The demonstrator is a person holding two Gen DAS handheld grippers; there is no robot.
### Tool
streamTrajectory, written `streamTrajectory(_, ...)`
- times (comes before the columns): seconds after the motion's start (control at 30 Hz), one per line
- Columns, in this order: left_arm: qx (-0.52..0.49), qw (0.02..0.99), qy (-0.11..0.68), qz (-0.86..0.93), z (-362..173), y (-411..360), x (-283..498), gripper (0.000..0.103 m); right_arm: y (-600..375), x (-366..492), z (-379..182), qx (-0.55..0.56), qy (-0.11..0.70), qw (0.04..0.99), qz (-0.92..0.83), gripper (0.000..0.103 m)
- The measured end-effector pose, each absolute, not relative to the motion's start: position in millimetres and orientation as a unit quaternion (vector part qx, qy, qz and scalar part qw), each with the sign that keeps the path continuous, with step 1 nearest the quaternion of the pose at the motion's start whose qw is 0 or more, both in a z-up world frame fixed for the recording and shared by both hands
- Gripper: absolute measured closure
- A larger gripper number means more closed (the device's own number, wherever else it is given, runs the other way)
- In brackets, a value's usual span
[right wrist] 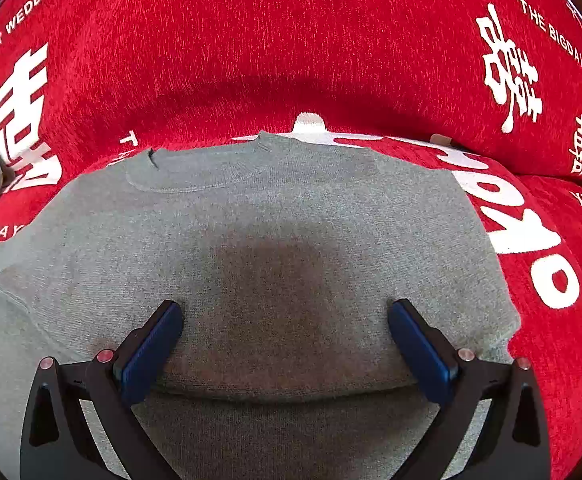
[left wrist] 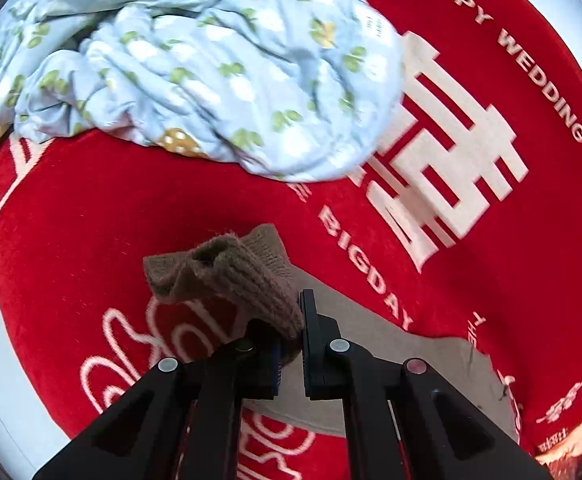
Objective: Fold small clothes
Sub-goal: 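Close the left gripper on the other sleeve's cuff, then carry the sleeve with the left gripper across the sweater body toward the right gripper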
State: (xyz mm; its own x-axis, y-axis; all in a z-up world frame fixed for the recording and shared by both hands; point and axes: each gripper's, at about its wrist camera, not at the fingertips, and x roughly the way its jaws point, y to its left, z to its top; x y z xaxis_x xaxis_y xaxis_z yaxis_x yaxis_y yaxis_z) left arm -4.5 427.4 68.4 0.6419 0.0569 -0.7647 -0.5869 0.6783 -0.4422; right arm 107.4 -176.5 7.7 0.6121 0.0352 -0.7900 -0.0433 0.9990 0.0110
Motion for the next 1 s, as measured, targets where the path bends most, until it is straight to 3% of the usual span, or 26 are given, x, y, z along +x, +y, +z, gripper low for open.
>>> streamTrajectory(0.43, -0.311, 0.845, 0.407, 0.154, 83.6, 353.5, 21.3, 0.095, -177.8, 100.7, 16.9, -0.011, 0.450, 0.892, 0.036, 0.000)
streamTrajectory(0.7, -0.274, 0.860, 0.418, 0.106, 96.4, 294.3, 39.9, 0.095, -203.9, 40.3, 37.1, -0.009, 0.395, 0.918, 0.045, 0.000)
streamTrajectory(1.0, -0.223, 0.866, 0.443, 0.062, 100.0, 214.2, 68.8, 0.095, -226.8, 47.1, 16.4, 0.020, 0.427, 0.903, 0.051, 0.000)
